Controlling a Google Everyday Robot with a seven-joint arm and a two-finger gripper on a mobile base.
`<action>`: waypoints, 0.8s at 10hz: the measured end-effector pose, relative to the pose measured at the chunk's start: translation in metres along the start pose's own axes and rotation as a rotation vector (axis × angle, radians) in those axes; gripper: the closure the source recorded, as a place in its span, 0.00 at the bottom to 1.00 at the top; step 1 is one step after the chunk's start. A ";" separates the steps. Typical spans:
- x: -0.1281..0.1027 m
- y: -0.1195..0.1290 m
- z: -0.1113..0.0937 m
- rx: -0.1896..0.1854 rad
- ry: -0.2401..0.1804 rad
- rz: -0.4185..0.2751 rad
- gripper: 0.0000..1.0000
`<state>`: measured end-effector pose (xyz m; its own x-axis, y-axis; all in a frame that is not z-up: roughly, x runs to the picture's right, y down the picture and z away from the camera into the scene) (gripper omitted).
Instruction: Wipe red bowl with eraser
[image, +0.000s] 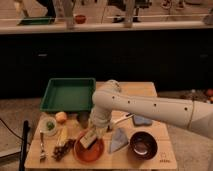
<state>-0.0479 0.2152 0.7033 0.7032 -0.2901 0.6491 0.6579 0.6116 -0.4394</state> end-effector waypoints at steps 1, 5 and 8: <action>-0.001 0.000 0.002 -0.003 -0.015 -0.010 1.00; -0.006 0.006 0.026 -0.029 -0.091 -0.039 1.00; -0.005 0.014 0.037 -0.032 -0.133 -0.027 1.00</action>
<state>-0.0525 0.2521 0.7168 0.6447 -0.2047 0.7365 0.6858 0.5806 -0.4389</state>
